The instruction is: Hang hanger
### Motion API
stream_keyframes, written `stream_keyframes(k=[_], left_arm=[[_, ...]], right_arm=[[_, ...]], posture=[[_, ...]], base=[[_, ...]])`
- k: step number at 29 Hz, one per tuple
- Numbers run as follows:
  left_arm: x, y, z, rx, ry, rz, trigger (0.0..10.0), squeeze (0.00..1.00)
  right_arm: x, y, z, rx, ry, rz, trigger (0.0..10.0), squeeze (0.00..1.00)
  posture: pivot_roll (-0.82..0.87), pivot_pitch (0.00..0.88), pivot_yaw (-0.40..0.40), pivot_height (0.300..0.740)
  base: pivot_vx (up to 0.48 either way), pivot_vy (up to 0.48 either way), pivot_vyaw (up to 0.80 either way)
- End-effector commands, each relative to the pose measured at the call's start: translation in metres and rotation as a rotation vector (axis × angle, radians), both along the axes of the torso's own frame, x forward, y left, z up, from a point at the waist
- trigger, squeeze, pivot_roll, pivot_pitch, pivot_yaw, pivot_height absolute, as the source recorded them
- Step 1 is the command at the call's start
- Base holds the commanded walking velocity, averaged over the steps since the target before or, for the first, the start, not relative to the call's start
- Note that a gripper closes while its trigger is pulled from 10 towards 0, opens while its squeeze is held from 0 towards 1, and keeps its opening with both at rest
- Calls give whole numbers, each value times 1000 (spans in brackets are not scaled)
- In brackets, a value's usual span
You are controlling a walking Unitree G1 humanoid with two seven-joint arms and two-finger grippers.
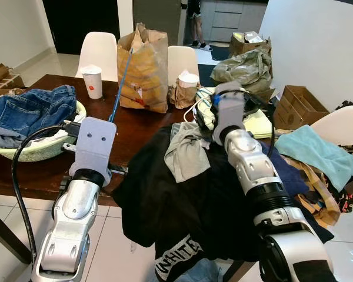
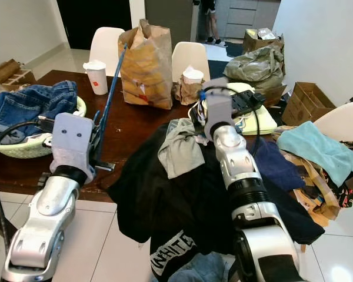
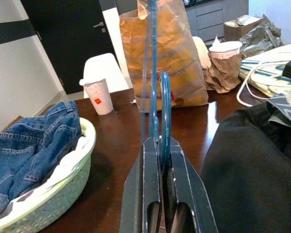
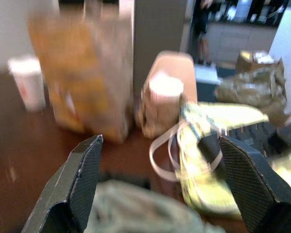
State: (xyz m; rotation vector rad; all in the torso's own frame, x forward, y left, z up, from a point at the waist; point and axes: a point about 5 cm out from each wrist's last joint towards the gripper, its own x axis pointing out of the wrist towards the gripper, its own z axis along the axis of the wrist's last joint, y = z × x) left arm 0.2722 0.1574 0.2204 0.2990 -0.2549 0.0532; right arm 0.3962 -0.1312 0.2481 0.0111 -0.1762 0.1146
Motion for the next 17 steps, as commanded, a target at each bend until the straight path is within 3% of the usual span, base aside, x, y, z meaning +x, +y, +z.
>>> stream_keyframes(k=[1,2,6,7,10,12,13,14,17], left_arm=[[2,-1,-3,-11,19,-3,10000,0],[2,0,-2,-12,19,-2,10000,0],[3,0,-2,-26,25,-9,10000,0],[3,0,-2,-31,29,-16,10000,0],[3,0,-2,-34,32,-21,10000,0],[2,-1,2,-21,51,-122,10000,0],[2,-1,2,-21,51,-122,10000,0],[-1,3,10,15,66,-207,10000,0],[-5,12,19,56,78,-261,10000,0]], right_arm=[[-1,-5,10,46,-49,-19,10000,639],[-1,-10,14,60,-67,-38,10000,0],[-1,-16,19,124,-92,-29,10000,0],[-2,-16,22,177,-105,18,10000,0],[-3,-15,24,212,-114,54,10000,0],[-13,-1,32,282,-179,280,10000,0],[-13,-1,32,282,-179,280,10000,0],[-22,8,38,291,-239,419,10000,0],[-30,13,44,290,-292,523,10000,0]], posture=[[32,0,-59,740],[34,0,-59,740],[33,0,-58,740],[33,0,-58,740],[33,0,-58,740],[34,0,-54,740],[34,0,-54,740],[36,0,-55,740],[37,0,-54,740]], base=[[0,0,0],[0,0,0],[0,0,0],[0,0,0],[0,0,0],[0,0,0],[0,0,0],[0,0,0],[0,0,0]])
